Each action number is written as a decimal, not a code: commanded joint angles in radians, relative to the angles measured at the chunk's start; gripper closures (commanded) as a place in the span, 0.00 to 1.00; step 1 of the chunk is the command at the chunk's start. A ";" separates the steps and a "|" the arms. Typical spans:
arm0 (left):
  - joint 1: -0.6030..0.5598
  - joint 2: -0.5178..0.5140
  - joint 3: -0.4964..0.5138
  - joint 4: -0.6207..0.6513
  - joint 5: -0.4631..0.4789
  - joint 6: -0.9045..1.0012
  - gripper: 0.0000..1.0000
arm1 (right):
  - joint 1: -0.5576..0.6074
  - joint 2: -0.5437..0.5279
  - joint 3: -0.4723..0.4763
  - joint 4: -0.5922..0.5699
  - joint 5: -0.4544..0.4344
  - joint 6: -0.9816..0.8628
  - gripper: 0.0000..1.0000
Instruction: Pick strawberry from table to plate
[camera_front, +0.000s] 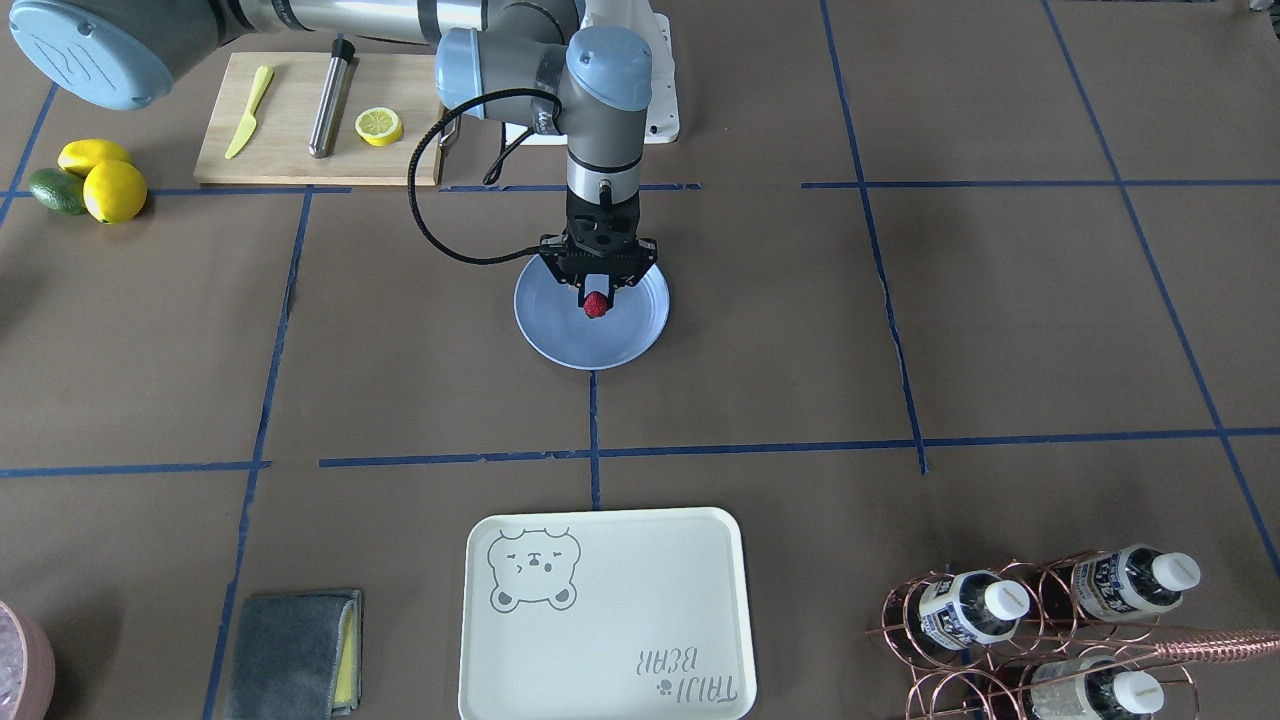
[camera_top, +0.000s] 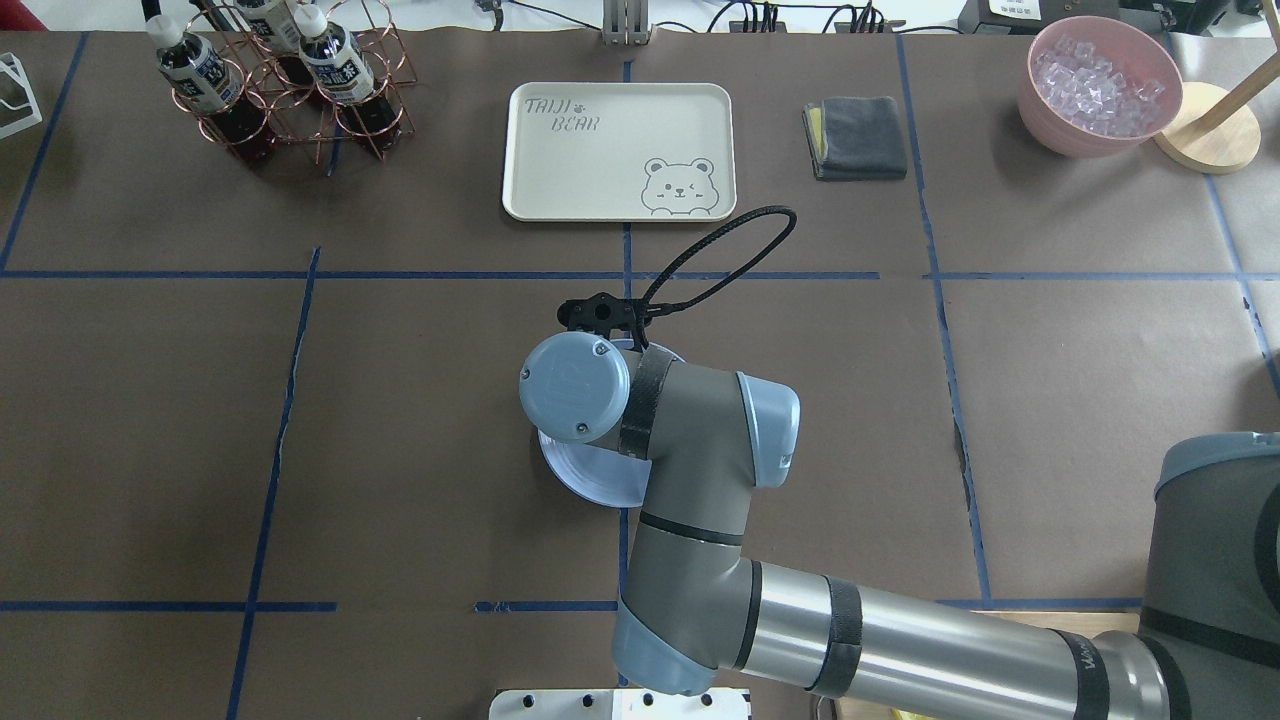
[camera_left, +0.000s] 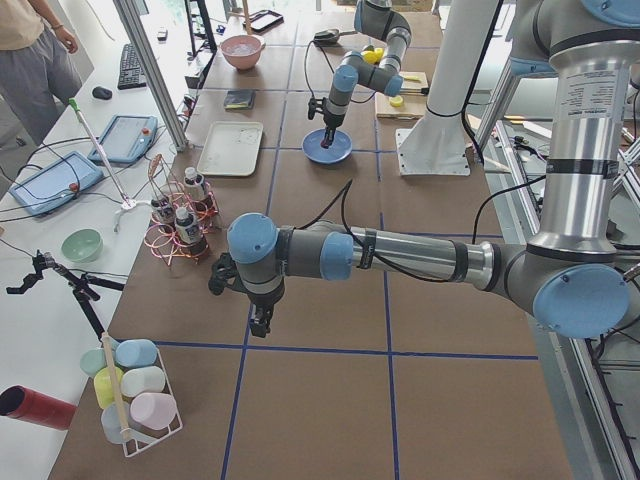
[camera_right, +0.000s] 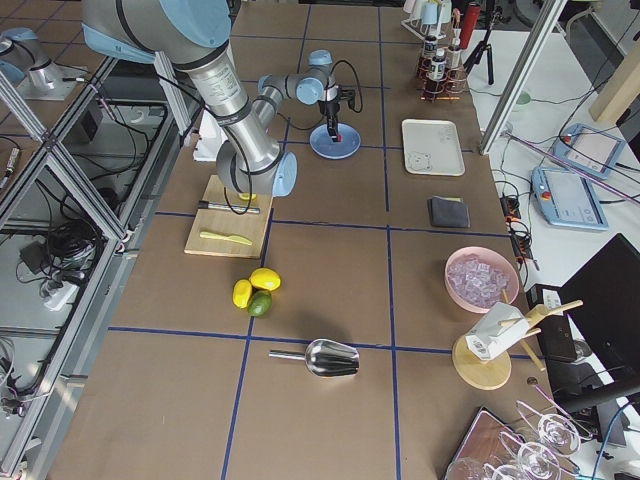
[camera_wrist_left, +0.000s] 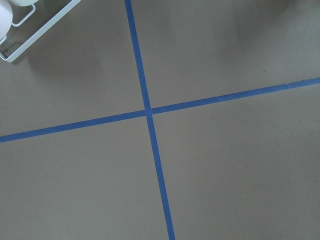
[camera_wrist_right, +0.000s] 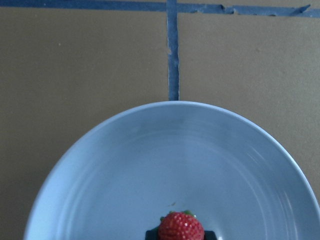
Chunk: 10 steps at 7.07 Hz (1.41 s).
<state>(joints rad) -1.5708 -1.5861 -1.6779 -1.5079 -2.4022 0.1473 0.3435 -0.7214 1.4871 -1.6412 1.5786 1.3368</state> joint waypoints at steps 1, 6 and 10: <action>0.000 0.000 0.000 0.000 0.000 0.000 0.00 | -0.009 -0.003 -0.007 -0.002 -0.006 0.001 0.49; 0.000 0.003 0.000 0.002 0.009 0.008 0.00 | 0.206 -0.158 0.233 0.006 0.160 -0.245 0.00; 0.003 0.014 -0.005 0.005 0.017 0.026 0.00 | 0.634 -0.552 0.406 0.008 0.469 -0.898 0.00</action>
<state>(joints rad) -1.5684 -1.5759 -1.6830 -1.5049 -2.3860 0.1699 0.8530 -1.1591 1.8657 -1.6341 1.9676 0.6492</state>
